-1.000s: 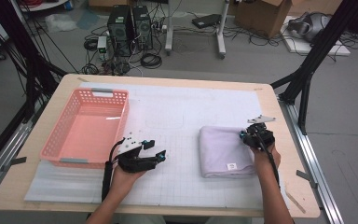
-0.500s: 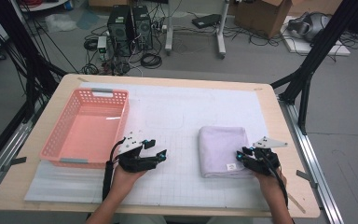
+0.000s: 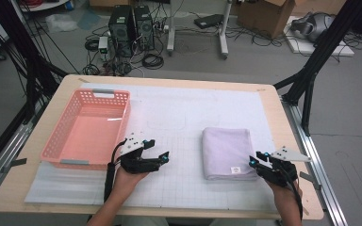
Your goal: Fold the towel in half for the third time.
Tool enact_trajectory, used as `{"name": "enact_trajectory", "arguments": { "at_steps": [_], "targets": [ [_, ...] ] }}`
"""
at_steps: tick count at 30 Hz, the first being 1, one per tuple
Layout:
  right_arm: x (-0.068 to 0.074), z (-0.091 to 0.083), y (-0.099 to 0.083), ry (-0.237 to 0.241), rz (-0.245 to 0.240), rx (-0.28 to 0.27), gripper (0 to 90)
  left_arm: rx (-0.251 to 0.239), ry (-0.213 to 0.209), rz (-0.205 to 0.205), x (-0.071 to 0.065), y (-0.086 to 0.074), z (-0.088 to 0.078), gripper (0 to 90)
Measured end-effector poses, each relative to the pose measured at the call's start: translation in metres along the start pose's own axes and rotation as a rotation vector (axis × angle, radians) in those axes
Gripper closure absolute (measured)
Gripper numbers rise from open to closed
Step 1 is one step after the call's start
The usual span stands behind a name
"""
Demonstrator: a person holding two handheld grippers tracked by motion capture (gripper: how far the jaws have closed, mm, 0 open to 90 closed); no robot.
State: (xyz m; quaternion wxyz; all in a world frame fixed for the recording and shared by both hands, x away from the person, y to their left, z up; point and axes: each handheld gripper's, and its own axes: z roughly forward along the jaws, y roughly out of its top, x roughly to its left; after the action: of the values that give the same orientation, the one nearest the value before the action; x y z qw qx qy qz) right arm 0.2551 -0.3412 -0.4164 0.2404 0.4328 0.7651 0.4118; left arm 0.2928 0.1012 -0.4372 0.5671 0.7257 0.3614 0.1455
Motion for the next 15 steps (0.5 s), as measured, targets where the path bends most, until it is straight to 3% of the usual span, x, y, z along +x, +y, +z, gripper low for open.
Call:
{"name": "enact_trajectory", "arguments": {
  "at_steps": [2, 4, 6, 12, 15],
  "targets": [
    [0.006, 0.007, -0.001, 0.044, -0.036, 0.025, 67.1, -0.003, -0.002, 0.000, 0.001, 0.000, -0.001, 21.4],
    [0.009, 0.015, -0.005, 0.039, -0.071, 0.094, 68.3, -0.008, -0.004, -0.004, 0.001, 0.000, -0.001, 21.4],
    [0.008, 0.016, -0.012, 0.039, -0.087, 0.116, 68.5, -0.013, -0.002, -0.006, 0.001, 0.001, -0.002, 21.4],
    [0.000, 0.001, -0.017, 0.041, -0.058, 0.082, 65.2, -0.030, -0.015, -0.007, 0.003, 0.002, -0.001, 22.8],
    [-0.004, -0.009, -0.015, 0.045, -0.011, 0.008, 56.0, -0.026, -0.019, 0.000, 0.004, 0.003, 0.000, 23.0]
  ]
}}
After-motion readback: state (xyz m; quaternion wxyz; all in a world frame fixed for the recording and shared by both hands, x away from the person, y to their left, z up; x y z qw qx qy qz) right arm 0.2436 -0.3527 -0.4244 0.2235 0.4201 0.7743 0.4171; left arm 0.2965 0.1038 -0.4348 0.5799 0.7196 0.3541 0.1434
